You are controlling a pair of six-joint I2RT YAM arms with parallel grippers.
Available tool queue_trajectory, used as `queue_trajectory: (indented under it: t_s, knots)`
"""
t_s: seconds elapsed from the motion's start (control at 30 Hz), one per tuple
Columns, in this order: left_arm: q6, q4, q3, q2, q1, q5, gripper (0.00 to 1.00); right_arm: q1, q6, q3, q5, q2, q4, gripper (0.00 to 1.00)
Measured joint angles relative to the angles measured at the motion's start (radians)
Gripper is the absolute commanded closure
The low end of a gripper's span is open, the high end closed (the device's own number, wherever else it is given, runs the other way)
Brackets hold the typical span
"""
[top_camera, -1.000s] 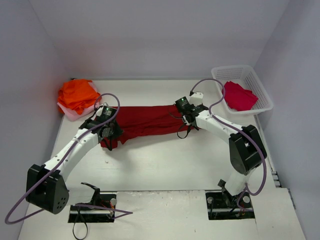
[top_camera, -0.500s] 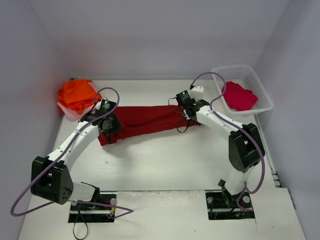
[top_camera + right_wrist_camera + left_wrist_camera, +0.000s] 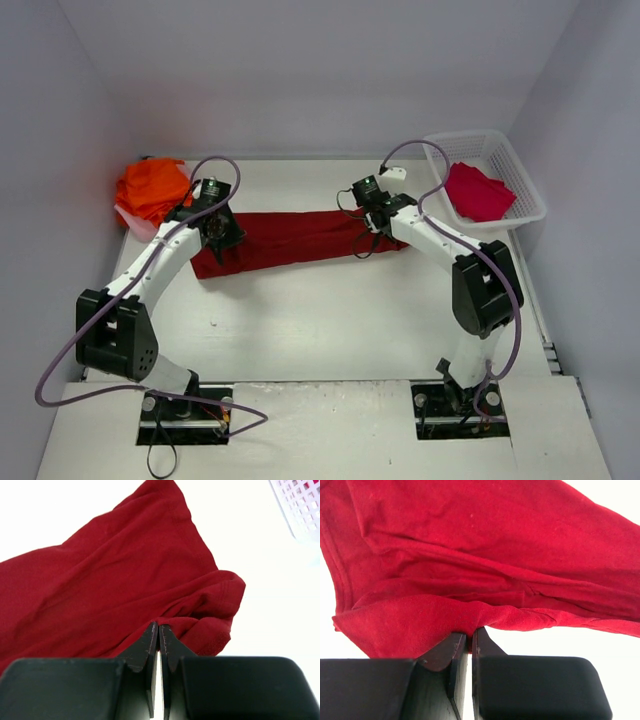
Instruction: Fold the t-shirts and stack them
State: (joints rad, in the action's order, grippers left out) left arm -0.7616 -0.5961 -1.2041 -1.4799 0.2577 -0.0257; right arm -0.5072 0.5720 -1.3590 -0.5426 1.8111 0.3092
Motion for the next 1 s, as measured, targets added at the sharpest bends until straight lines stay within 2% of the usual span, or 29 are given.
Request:
queue_trajectory:
  t_s: [1.0]
  knots:
    - [0.054,0.014,-0.180,-0.217,-0.051,0.031,1.00,0.068,-0.058,-0.059,0.018,0.095,-0.014,1.00]
